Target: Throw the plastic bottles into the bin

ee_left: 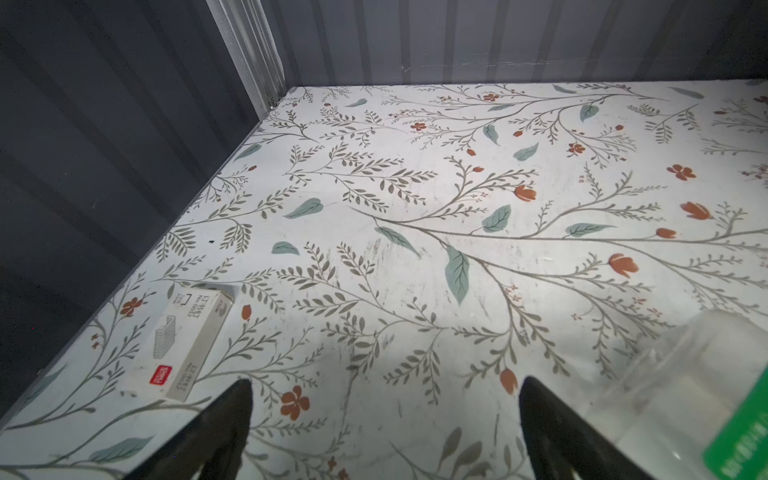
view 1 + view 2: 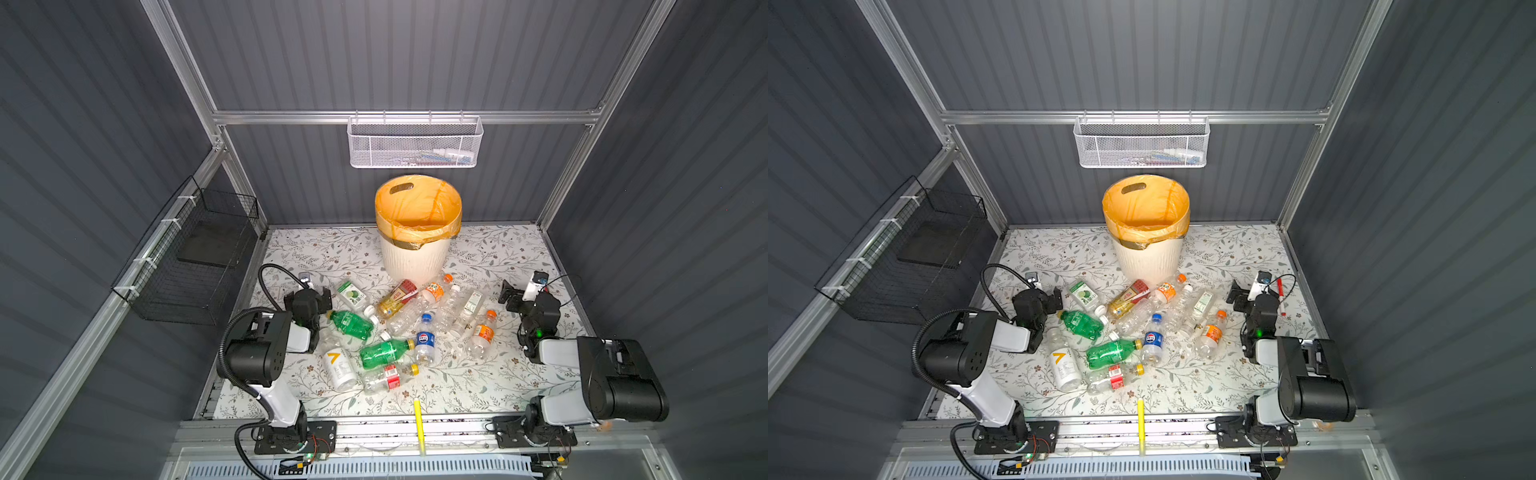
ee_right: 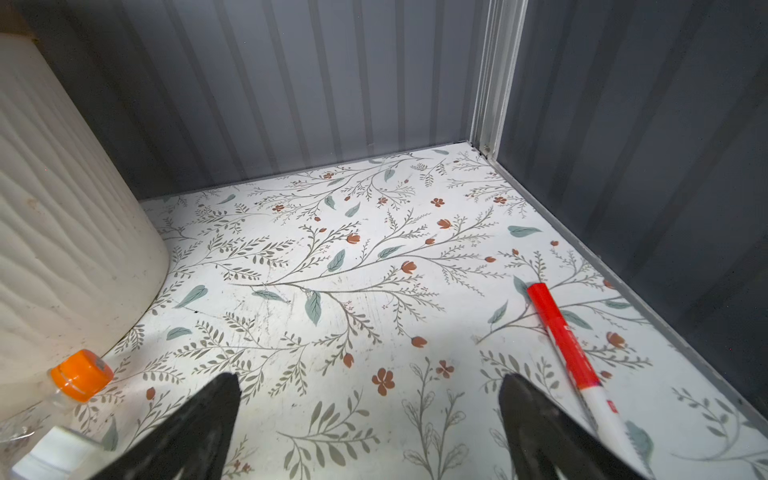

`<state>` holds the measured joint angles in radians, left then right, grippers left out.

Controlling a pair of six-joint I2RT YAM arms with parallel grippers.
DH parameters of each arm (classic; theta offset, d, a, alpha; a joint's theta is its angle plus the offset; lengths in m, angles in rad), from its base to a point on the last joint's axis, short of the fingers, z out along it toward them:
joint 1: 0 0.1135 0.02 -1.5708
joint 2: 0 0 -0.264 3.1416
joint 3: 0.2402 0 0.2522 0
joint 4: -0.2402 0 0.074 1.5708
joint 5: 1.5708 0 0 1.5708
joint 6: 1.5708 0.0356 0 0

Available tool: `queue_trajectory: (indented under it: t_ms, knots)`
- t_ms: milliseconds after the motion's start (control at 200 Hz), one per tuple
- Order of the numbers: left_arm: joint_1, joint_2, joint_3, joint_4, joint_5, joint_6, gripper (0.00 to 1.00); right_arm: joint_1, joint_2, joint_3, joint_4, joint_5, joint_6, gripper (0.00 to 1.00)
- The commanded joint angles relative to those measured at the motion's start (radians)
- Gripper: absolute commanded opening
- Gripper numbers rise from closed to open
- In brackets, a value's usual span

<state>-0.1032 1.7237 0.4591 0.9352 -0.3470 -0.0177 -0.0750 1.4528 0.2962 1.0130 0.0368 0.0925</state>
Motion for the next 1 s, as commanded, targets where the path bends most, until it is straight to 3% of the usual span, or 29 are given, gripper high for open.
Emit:
queue_trajectory:
  t_ms: [0, 795, 871, 921, 996]
  knots:
    - [0.005, -0.008, 0.003, -0.001, 0.01, 0.013, 1.0, 0.006, 0.007, 0.018, -0.014, 0.008, -0.01, 0.99]
    - [0.004, -0.006, 0.003, -0.001, 0.012, 0.013, 1.0, 0.004, 0.01, 0.016, -0.007, 0.002, -0.007, 0.99]
    - [0.005, -0.007, 0.003, -0.002, 0.012, 0.013, 0.96, 0.004, 0.009, 0.02, -0.014, 0.002, -0.006, 0.99]
    - [0.005, -0.009, -0.003, 0.013, 0.007, 0.015, 0.88, 0.0, 0.006, 0.018, -0.012, -0.004, -0.004, 0.9]
    - [0.0, -0.077, 0.017, -0.074, -0.072, -0.004, 0.86, -0.005, -0.024, 0.028, -0.045, -0.004, 0.002, 0.8]
